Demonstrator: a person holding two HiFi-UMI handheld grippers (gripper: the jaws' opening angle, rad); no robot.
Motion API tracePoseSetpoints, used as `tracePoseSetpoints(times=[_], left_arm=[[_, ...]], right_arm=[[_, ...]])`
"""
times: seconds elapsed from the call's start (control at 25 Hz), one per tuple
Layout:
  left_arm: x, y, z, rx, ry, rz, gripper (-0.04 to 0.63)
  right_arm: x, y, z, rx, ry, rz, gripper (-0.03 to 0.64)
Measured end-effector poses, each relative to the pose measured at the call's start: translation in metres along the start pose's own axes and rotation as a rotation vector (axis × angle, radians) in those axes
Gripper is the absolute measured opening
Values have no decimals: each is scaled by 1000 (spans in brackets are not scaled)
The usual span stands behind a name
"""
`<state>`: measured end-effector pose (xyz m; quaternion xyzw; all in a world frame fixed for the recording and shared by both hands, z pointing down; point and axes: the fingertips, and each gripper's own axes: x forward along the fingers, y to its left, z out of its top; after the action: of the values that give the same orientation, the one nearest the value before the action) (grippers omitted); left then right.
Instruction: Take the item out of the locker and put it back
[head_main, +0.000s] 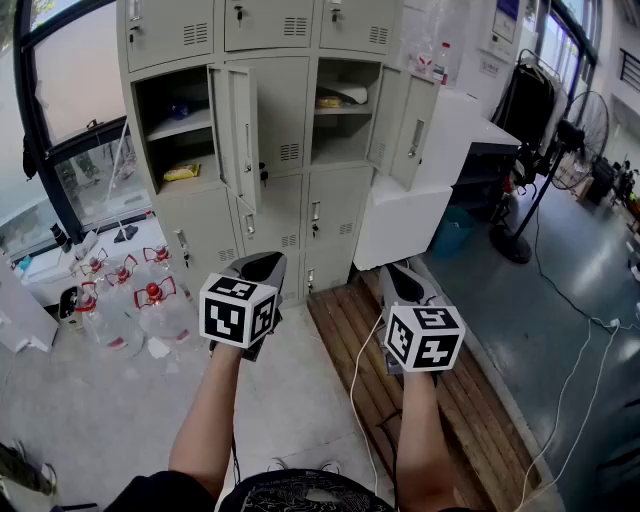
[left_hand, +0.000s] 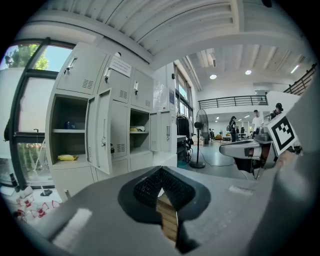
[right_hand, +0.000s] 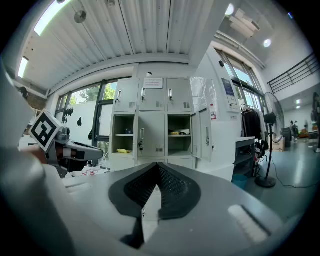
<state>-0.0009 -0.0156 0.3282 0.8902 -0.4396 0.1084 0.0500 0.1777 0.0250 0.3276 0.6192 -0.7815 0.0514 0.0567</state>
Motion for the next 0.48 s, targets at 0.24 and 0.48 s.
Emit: tracePoseSetpoints(times=[0.24,0.48], left_arm=[[1,-6,-1,6,5,3,0],[1,-9,-1,9,12,15,0]], right_arm=[[-3,1,-2,-4,-9,4,26],[-5,-5,1,9,-32,-3,34]])
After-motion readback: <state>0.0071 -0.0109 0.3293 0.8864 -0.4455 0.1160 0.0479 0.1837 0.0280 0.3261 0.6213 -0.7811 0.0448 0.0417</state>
